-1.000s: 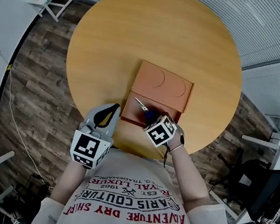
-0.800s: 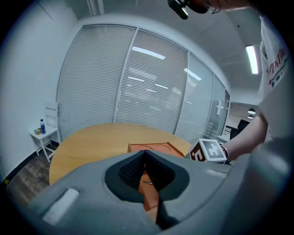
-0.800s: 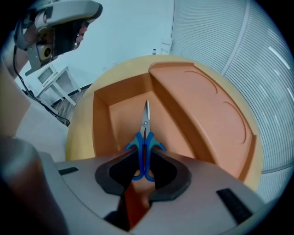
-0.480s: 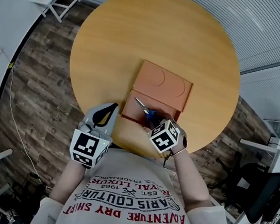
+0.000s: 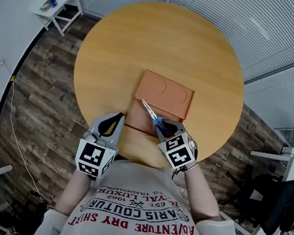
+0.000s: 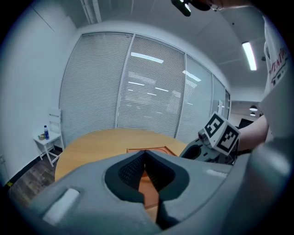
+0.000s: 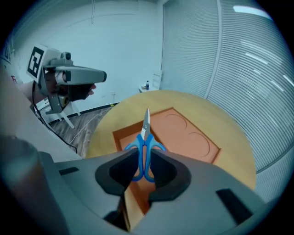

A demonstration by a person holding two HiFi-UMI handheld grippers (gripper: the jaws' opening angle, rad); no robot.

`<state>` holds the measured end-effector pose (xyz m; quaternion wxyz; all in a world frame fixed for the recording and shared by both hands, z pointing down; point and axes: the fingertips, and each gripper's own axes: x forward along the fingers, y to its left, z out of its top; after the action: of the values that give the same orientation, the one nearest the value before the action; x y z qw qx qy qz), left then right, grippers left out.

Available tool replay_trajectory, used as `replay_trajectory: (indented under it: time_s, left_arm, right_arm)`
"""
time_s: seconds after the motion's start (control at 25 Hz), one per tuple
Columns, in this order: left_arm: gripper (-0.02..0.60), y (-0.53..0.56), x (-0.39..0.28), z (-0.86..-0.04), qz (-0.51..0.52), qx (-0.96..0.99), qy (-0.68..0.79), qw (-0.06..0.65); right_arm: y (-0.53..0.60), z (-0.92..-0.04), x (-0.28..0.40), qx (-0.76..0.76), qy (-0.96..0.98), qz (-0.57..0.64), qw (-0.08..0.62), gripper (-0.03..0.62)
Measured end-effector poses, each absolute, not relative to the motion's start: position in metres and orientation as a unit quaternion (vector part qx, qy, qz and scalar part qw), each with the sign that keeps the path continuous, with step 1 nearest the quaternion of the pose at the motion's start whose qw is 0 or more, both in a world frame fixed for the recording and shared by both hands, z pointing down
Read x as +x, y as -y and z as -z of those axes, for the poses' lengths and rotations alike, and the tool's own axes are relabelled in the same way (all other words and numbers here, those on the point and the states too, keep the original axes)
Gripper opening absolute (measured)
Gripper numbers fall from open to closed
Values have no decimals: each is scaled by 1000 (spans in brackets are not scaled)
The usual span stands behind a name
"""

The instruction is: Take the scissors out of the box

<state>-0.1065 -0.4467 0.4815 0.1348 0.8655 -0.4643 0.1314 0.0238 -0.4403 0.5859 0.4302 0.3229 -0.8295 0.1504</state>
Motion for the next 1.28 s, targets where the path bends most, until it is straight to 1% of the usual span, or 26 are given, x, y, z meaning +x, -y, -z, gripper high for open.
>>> replay_trajectory:
  time_s: [0.48, 0.8, 1.08, 1.28]
  left_arm:
    - [9, 460, -91, -438, -116, 879, 453, 89]
    - [9, 481, -89, -395, -87, 884, 456, 57]
    - [9, 493, -77, -371, -72, 891, 447, 36]
    - [9, 500, -72, -363, -65, 890, 450, 32]
  right_arm:
    - [465, -460, 40, 456, 852, -123, 226, 91]
    - [467, -405, 68, 533, 832, -108, 107, 89]
    - [472, -383, 88, 579, 810, -76, 52, 91]
    - [476, -384, 94, 589, 804, -70, 48, 91]
